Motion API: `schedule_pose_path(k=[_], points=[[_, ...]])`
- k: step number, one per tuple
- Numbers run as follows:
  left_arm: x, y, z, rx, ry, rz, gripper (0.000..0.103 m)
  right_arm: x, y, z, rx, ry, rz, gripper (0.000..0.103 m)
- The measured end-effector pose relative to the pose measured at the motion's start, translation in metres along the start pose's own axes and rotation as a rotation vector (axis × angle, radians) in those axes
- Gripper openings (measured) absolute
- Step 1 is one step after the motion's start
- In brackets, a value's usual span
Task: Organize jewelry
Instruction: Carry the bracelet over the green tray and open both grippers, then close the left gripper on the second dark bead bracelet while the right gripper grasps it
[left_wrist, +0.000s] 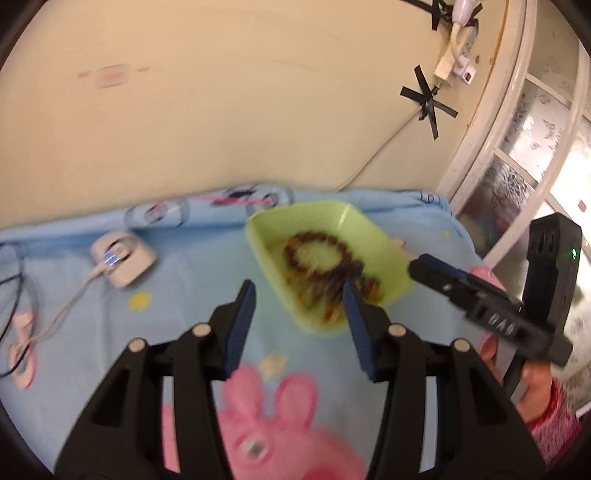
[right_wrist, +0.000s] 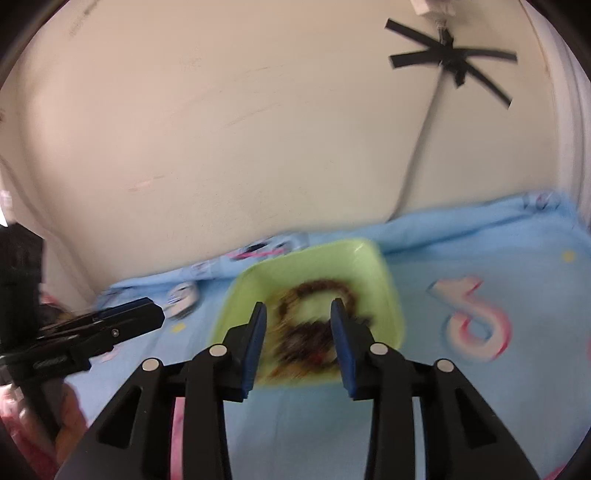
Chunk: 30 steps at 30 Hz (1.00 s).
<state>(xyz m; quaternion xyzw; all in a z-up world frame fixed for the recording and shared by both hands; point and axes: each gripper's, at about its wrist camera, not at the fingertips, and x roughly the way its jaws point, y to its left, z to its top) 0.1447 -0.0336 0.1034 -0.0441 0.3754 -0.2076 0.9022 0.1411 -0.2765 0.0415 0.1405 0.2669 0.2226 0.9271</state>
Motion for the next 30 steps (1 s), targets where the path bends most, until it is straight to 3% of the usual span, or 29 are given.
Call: schedule_pose_path(k=[2,5,8,13,17,21,22,24,30], points=[[-0.025,0.019,-0.024,-0.007,0.015,0.012,0.050,-0.001,0.017,-0.018,-0.030,0.057,0.063,0.014],[-0.051,0.044,-0.063,-0.038,0.059,0.045,0.063,0.011,0.053,-0.051,-0.116,0.199,0.156,0.014],[-0.066,0.061,-0.100,-0.052,0.095,0.079,0.063,0.022,0.090,-0.084,-0.211,0.290,0.186,0.014],[-0.056,0.071,-0.135,-0.064,0.164,0.145,0.062,0.032,0.140,-0.115,-0.321,0.356,0.193,0.014],[-0.041,0.068,-0.146,-0.017,0.198,0.177,0.029,0.040,0.161,-0.132,-0.396,0.381,0.163,0.012],[-0.038,0.054,-0.154,0.058,0.173,0.205,0.028,0.055,0.172,-0.145,-0.473,0.408,0.104,0.009],[-0.037,0.051,-0.155,0.076,0.165,0.206,0.021,0.056,0.175,-0.148,-0.507,0.383,0.082,0.002],[-0.035,0.046,-0.155,0.089,0.159,0.186,0.009,0.059,0.179,-0.152,-0.548,0.376,0.073,0.000],[-0.033,0.045,-0.131,0.017,0.142,0.092,0.009,0.055,0.172,-0.132,-0.466,0.334,0.102,0.000]])
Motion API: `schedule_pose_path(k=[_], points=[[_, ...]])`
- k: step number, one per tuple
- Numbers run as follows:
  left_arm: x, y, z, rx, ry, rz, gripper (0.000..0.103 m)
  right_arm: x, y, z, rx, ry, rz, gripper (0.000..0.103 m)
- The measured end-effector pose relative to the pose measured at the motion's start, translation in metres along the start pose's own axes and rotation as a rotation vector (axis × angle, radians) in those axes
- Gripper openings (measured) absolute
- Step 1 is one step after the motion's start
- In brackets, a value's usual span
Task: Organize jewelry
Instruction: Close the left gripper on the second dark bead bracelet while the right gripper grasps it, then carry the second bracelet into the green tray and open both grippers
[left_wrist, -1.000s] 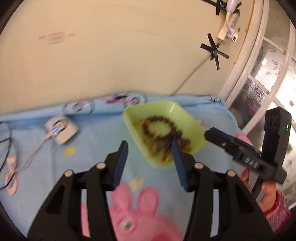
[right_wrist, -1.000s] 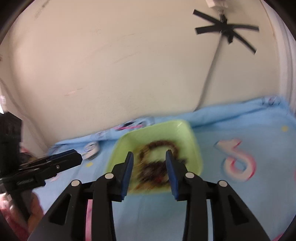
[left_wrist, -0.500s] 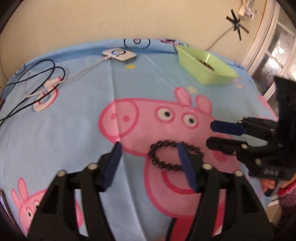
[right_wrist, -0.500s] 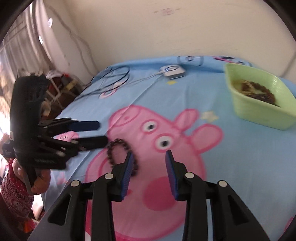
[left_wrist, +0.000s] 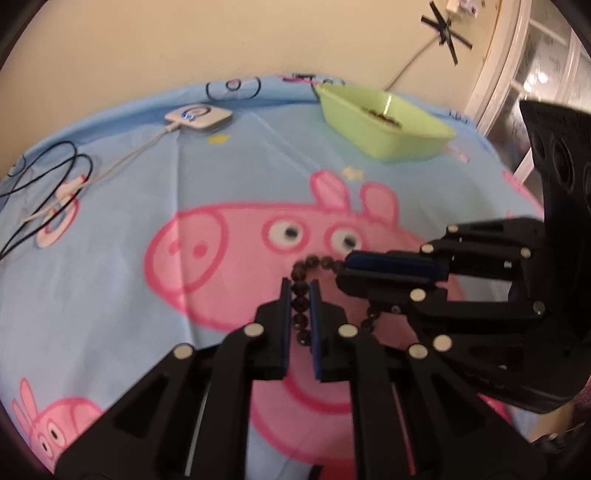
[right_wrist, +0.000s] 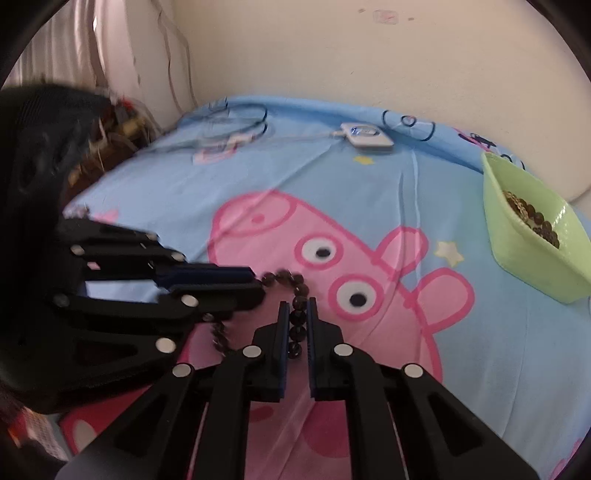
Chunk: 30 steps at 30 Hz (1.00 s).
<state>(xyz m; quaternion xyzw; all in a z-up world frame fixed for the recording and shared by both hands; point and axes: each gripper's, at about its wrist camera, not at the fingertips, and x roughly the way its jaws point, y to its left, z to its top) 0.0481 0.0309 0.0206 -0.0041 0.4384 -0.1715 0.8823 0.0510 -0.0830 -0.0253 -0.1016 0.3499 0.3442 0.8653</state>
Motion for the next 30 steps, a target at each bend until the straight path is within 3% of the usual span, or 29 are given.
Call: schedule_pose_path(k=[4,10,16,21,22,23,25,28,30], points=[[-0.008,-0.015,0.033,0.004,-0.045,-0.047,0.008,-0.033,-0.026,0.018,0.036,-0.081,-0.013,0.000],[-0.009,-0.057,0.113,0.057,-0.122,-0.090,0.009,-0.088,-0.093,0.053,0.110,-0.214,-0.077,0.000],[0.035,-0.093,0.190,0.062,-0.133,-0.152,0.009,-0.104,-0.172,0.071,0.190,-0.253,-0.147,0.000],[0.090,-0.101,0.215,0.033,-0.092,-0.144,0.009,-0.082,-0.227,0.071,0.257,-0.235,-0.154,0.000],[0.100,-0.099,0.218,0.023,-0.088,-0.132,0.012,-0.077,-0.236,0.070,0.275,-0.241,-0.147,0.000],[0.112,-0.096,0.221,0.000,-0.085,-0.114,0.024,-0.071,-0.248,0.068,0.306,-0.253,-0.146,0.000],[0.128,-0.086,0.221,-0.063,-0.067,-0.121,0.031,-0.065,-0.262,0.063,0.360,-0.266,-0.171,0.000],[0.124,-0.077,0.214,-0.108,-0.082,-0.130,0.031,-0.067,-0.271,0.054,0.426,-0.310,-0.157,0.000],[0.108,-0.076,0.205,-0.102,-0.118,-0.094,0.031,-0.074,-0.267,0.047,0.439,-0.323,-0.146,0.000]])
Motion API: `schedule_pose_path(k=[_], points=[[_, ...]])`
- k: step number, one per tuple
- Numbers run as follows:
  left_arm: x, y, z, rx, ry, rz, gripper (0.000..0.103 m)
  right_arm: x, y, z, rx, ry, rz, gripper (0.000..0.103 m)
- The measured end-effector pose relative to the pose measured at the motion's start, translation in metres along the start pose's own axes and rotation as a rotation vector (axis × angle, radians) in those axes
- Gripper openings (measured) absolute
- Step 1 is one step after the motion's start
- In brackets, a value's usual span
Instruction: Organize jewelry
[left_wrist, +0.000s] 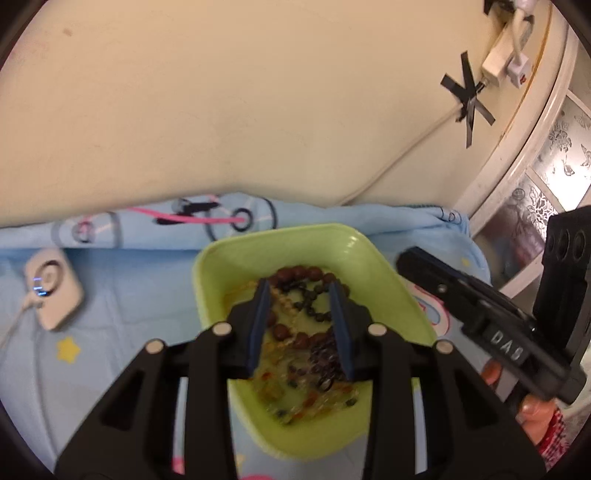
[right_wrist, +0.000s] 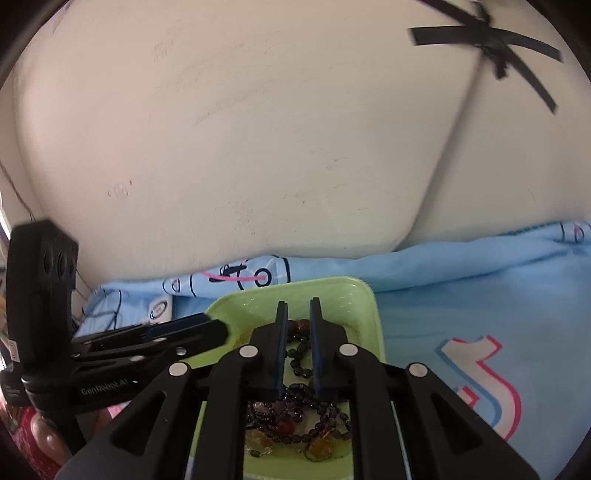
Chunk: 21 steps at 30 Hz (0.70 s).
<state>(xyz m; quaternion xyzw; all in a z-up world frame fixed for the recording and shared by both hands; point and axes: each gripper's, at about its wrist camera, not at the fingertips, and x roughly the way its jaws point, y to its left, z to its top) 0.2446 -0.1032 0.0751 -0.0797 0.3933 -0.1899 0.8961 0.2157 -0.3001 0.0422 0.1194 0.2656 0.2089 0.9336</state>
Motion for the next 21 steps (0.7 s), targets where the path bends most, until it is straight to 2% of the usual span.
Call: schedule_pose_path(k=[3,6,7,9,15,18,19,20,21], points=[[-0.034,-0.002,-0.018,0.016,-0.058,0.023,0.031,-0.021,0.009,-0.013,0.004,-0.018,0.029,0.000],[-0.067,-0.010,-0.051,0.055,-0.102,0.057,0.031,-0.047,0.022,-0.036,0.033,-0.057,0.073,0.002],[-0.076,-0.012,-0.063,0.064,-0.111,0.063,0.031,-0.053,0.027,-0.044,0.046,-0.067,0.079,0.015],[-0.092,-0.012,-0.091,0.066,-0.123,0.066,0.032,-0.066,0.037,-0.067,0.062,-0.071,0.083,0.025],[-0.111,-0.004,-0.158,0.040,-0.099,0.111,0.032,-0.079,0.054,-0.134,0.176,-0.003,0.088,0.026],[-0.118,-0.005,-0.180,0.067,-0.139,0.189,0.033,-0.077,0.063,-0.157,0.216,0.022,0.085,0.026],[-0.118,-0.003,-0.183,0.058,-0.136,0.185,0.041,-0.077,0.066,-0.163,0.220,0.024,0.078,0.026],[-0.120,-0.002,-0.185,0.049,-0.135,0.172,0.053,-0.072,0.066,-0.165,0.219,0.022,0.070,0.026],[-0.122,0.000,-0.188,0.042,-0.140,0.169,0.058,-0.075,0.067,-0.166,0.216,0.014,0.064,0.026]])
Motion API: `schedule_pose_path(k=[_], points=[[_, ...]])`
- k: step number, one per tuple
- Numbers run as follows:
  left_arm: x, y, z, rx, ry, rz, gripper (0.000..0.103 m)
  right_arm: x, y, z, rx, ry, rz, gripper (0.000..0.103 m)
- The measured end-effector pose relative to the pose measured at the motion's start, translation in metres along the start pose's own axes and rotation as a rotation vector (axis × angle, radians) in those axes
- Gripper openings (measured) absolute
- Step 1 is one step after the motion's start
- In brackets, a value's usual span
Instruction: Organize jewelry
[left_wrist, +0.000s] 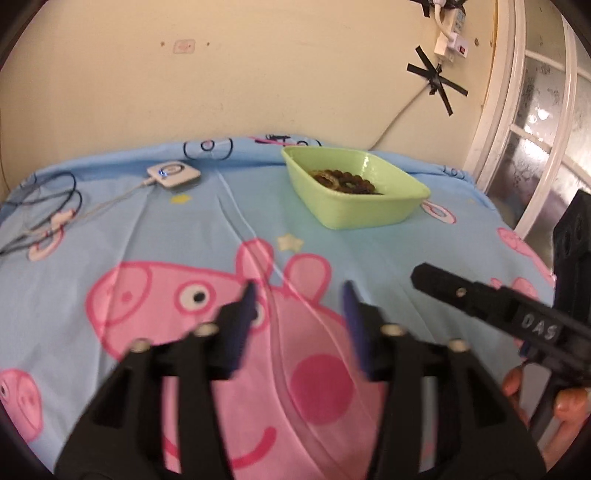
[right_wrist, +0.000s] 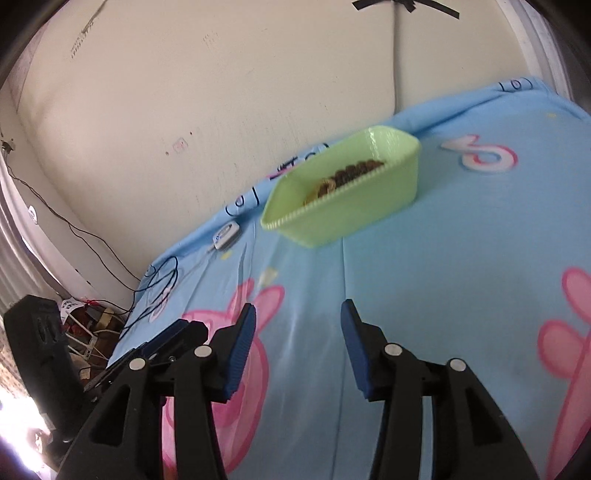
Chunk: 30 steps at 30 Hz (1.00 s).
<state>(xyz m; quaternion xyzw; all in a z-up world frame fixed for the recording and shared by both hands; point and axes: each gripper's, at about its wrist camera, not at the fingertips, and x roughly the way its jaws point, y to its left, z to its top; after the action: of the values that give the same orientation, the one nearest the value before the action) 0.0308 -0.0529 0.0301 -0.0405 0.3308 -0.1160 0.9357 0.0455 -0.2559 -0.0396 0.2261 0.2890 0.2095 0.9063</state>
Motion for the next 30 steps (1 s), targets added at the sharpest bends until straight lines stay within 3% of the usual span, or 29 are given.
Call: schedule_pose_path(k=[4,9,11,13,19,30], points=[[-0.011,-0.001,-0.003,0.016,-0.059,0.024,0.074,-0.005,-0.008,-0.002,0.031,-0.037,0.040,0.026],[-0.009,-0.002,0.000,0.029,-0.047,0.049,0.078,-0.007,-0.017,0.000,0.083,-0.053,0.048,0.026],[-0.010,-0.002,0.001,0.032,-0.041,0.064,0.090,-0.006,-0.016,0.000,0.078,-0.052,0.052,0.026],[-0.013,-0.001,0.001,0.027,-0.058,0.077,0.096,-0.006,-0.016,0.000,0.077,-0.053,0.055,0.026],[-0.014,0.002,0.002,0.013,-0.062,0.138,0.097,-0.007,-0.021,0.001,0.091,-0.052,0.069,0.026],[-0.013,0.023,0.001,-0.117,-0.054,0.132,0.097,-0.008,-0.023,0.000,0.100,-0.048,0.074,0.026]])
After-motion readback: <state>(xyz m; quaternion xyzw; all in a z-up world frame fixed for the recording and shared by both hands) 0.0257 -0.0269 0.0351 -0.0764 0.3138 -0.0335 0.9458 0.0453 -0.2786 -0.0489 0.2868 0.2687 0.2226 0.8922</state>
